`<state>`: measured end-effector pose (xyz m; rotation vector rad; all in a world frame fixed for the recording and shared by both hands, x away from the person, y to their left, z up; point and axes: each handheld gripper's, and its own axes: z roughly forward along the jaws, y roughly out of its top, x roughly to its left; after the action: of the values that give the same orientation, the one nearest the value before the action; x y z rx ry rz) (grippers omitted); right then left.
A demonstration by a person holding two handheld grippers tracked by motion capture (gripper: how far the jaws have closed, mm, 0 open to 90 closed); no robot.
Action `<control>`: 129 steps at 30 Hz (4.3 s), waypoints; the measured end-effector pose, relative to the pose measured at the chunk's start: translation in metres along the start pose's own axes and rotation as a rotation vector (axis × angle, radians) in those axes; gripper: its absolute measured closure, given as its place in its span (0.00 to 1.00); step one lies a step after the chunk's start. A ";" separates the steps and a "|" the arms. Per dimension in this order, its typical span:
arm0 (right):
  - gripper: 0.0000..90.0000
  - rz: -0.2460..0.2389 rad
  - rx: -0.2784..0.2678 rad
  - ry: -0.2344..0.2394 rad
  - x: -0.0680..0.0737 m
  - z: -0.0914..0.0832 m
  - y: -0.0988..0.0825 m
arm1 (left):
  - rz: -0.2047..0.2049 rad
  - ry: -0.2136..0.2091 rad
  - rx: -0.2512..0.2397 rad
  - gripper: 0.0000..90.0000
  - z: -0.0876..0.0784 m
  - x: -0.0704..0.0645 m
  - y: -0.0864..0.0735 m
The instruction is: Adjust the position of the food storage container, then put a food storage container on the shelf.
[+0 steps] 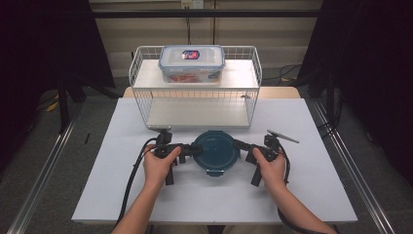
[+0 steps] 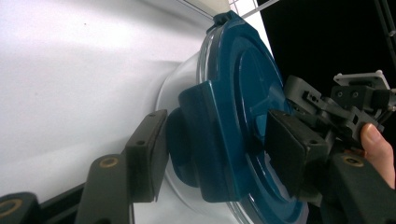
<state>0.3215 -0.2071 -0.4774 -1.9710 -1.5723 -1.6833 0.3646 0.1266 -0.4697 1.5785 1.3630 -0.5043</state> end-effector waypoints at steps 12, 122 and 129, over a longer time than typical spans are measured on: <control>0.61 -0.001 -0.009 0.002 -0.001 -0.006 -0.008 | -0.006 -0.007 -0.038 0.47 -0.002 0.002 -0.006; 0.65 0.046 -0.302 0.330 0.164 -0.019 0.102 | 0.060 -0.101 -0.393 0.55 -0.120 -0.144 0.107; 0.65 0.047 -0.327 0.323 0.175 -0.012 0.122 | 0.040 -0.123 -0.396 0.55 -0.120 -0.148 0.132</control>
<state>0.3766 -0.1637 -0.2755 -1.7241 -1.1925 -2.2195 0.4109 0.1613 -0.2455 1.2283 1.2456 -0.2792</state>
